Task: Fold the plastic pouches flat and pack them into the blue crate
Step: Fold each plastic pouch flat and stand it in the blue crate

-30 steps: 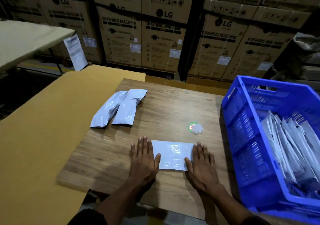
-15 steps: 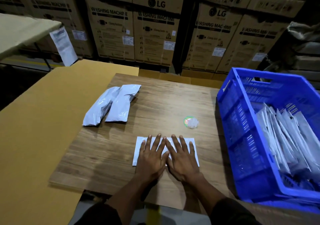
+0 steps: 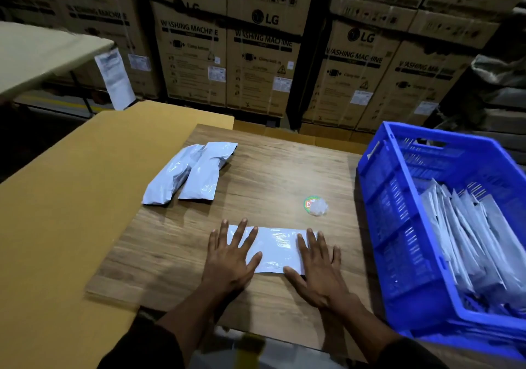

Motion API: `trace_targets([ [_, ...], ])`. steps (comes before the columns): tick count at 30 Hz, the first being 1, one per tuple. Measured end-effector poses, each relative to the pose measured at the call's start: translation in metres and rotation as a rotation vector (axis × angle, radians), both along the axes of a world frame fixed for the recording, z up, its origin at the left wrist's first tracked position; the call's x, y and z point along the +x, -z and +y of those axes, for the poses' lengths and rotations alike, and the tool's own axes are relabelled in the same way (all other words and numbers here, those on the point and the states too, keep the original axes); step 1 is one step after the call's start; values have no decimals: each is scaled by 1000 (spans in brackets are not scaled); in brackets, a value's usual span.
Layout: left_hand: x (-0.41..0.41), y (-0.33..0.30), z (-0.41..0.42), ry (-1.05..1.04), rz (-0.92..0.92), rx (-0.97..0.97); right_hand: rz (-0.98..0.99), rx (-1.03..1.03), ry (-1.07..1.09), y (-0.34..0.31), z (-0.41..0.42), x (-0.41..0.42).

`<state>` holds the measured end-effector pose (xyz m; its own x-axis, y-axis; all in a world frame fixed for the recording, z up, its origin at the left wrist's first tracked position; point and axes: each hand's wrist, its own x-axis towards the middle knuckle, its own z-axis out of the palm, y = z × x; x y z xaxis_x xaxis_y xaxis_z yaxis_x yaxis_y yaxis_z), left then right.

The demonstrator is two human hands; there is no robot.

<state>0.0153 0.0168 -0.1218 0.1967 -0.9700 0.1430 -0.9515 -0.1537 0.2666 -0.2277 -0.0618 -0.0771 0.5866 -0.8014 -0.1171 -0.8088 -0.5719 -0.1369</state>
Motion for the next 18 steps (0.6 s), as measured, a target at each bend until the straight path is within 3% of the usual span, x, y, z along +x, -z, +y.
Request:
trace_targets([
  [5,6,-6,-4,38,-14,123,-101,-251,-283,-5,15,3],
  [8,6,-13,-7,43,1,128,-107,-303,-266,-5,13,8],
  [13,-8,-21,4,272,-225,-12,-190,-327,-206,-10,12,14],
  [18,-10,-31,-5,209,-241,-54,-266,-357,-328,-33,20,6],
])
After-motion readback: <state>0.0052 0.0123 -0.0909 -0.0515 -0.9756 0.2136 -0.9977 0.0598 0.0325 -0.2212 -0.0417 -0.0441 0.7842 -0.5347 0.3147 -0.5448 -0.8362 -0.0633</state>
